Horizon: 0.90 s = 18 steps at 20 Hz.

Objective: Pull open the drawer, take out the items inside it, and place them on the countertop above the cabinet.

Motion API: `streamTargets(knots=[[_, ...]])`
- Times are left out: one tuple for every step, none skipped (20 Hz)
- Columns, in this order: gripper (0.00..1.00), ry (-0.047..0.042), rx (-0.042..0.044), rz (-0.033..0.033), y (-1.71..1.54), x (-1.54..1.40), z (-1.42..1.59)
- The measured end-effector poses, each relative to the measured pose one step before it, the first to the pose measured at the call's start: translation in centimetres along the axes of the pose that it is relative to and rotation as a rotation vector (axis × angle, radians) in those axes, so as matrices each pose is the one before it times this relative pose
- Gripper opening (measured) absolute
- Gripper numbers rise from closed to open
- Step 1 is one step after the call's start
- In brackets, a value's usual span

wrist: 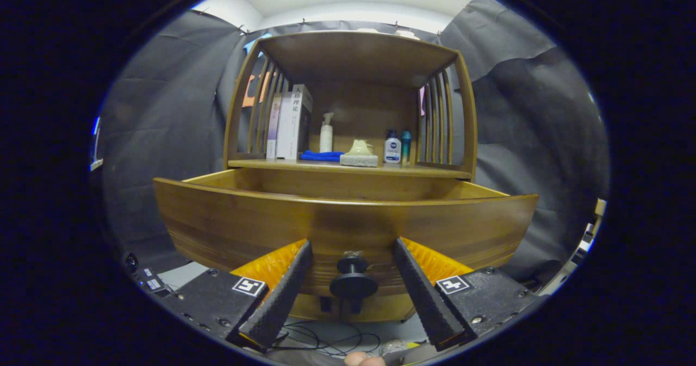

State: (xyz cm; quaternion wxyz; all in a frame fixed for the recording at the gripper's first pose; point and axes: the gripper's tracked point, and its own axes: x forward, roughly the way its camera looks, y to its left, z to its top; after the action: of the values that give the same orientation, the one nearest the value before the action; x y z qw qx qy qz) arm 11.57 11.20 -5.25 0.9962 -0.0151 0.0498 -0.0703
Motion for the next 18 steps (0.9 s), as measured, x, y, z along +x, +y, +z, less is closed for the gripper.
streamTargets(knots=[[0.99,0.00252,-0.00328,0.00146,-0.094,0.446,0.109],[1.00,0.00069,0.00009,0.00196,-0.064,0.400,0.193],[0.99,0.00077,0.00031,0.00064,0.052,0.347,-0.026],[0.99,0.00232,-0.00004,-0.00013,-0.360,1.435,0.183],[1.00,0.00203,0.00015,-0.00022,0.131,0.178,-0.001],[0.99,0.00311,0.00243,-0.00086,0.081,0.305,0.093],[0.99,0.00169,0.00196,-0.00162,0.069,0.312,0.044],[0.99,0.00139,0.00057,-0.00204,0.025,0.261,0.126],[0.99,-0.00564,-0.00002,-0.00205,0.030,0.311,0.213],[1.00,-0.01060,-0.00179,-0.00102,0.018,0.335,0.381],[1.00,-0.00613,-0.00170,-0.00095,0.083,0.356,0.225],[0.99,0.02227,0.00339,-0.00266,0.077,0.391,-0.367],[0.99,-0.01815,-0.00161,-0.00472,0.029,0.087,0.422],[0.99,0.02014,0.00034,-0.00262,0.101,0.334,-0.079],[0.99,-0.01283,0.00254,-0.00169,0.083,0.104,0.135],[0.99,0.00852,-0.00178,-0.00125,0.007,0.423,-0.155],[0.99,-0.00264,-0.00245,-0.00025,0.026,0.414,0.186],[0.99,-0.00025,0.00102,0.00054,0.022,0.277,0.050]])
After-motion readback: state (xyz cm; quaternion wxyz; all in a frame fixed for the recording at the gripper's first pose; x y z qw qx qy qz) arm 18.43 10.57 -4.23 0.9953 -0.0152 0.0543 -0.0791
